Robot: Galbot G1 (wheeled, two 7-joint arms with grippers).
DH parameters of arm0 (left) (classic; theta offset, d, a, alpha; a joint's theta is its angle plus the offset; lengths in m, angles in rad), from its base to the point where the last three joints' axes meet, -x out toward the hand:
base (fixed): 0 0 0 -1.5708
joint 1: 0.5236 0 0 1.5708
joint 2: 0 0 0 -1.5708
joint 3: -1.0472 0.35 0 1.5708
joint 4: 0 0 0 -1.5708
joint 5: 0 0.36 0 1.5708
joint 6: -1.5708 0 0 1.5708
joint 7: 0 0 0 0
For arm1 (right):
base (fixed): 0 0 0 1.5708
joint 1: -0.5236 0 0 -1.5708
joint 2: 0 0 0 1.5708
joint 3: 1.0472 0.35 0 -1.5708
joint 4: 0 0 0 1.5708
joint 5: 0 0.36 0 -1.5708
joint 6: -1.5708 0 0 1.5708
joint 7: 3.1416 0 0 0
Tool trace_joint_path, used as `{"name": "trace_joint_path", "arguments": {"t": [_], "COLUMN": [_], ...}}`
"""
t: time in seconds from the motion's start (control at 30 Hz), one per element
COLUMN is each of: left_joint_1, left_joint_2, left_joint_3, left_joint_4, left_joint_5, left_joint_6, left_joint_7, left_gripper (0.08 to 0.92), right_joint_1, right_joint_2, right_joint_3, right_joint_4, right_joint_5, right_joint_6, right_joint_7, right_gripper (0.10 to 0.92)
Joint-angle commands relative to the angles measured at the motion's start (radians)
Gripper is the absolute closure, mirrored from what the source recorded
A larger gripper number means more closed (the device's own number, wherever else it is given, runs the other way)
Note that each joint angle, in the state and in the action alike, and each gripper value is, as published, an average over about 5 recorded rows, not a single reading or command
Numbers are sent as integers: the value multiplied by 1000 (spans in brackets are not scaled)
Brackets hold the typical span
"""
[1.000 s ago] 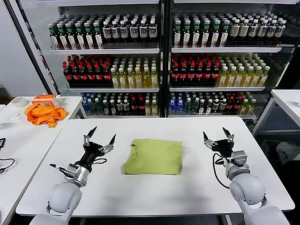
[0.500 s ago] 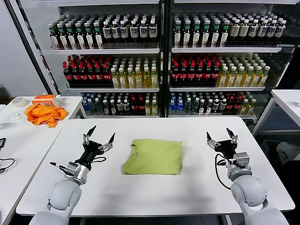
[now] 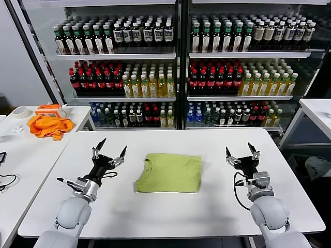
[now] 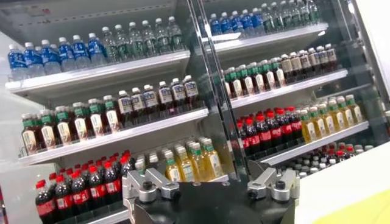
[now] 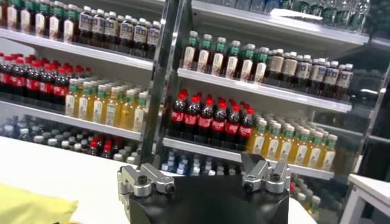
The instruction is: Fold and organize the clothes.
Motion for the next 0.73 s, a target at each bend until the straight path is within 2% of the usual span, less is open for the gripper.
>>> {"name": "trace_joint_path", "arguments": {"t": [0.03, 0.3, 0.5, 0.73], "left_joint_1": [-13, -33, -47, -56], "left_joint_2": [-15, -26, -33, -26], "left_joint_3": [13, 27, 45, 42], "left_joint_4": [24, 28, 20, 34], "left_joint_5": [19, 39, 40, 48], "left_joint_6": [-1, 29, 81, 85], "left_joint_7": [-3, -20, -87, -93], "left_gripper": [177, 177, 177, 177], "right_joint_1": [-5, -23, -23, -30], "right_joint_2": [0, -15, -21, -3], "right_joint_3": [-3, 17, 22, 18], "right_joint_4": [-15, 2, 10, 18], "right_joint_5": [-30, -68, -62, -65], "right_joint_6": [23, 36, 29, 26], "right_joint_7": [24, -8, -10, -10], "right_gripper": [203, 203, 203, 203]}}
